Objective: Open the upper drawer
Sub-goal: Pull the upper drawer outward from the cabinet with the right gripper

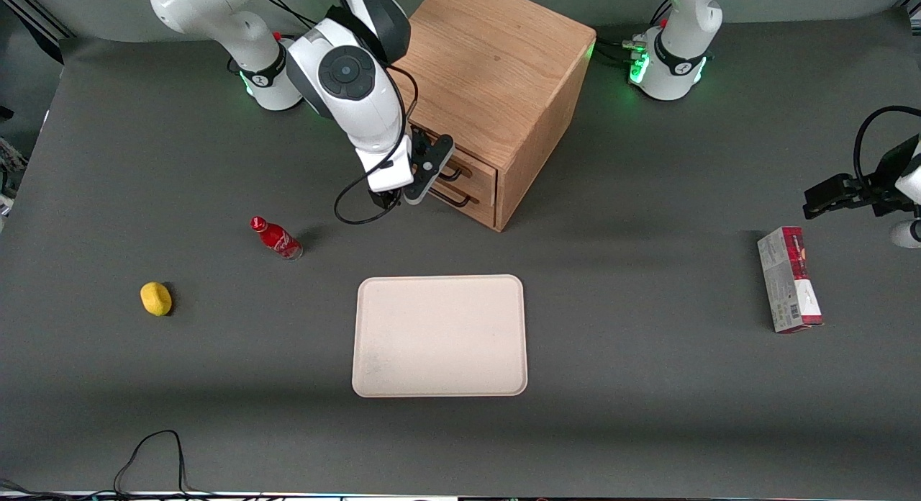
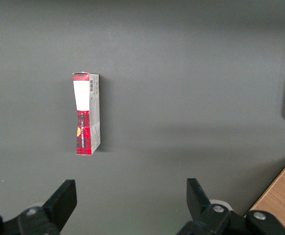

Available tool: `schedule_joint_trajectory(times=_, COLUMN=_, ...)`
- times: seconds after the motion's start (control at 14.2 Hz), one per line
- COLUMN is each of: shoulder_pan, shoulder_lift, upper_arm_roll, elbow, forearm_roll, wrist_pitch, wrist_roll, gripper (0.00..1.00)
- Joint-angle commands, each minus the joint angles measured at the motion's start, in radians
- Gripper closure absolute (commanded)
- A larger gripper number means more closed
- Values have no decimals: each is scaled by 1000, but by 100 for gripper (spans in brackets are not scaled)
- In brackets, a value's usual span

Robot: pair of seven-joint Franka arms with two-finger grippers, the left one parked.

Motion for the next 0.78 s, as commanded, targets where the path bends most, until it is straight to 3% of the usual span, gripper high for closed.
schedule_joint_trajectory(times=0.0, shoulder_pan=4, shoulder_lift=13, upper_arm_roll=-14, elbow=-1, forearm_roll=-13, wrist_pitch=21, wrist_roll=-18, gripper=0)
schedule_joint_trajectory(times=0.71, shoulder_pan=1, shoulder_lift=32, upper_arm_roll=-62, elbow=53, forearm_roll=-13, wrist_pitch=20, wrist_roll=-21, gripper=0)
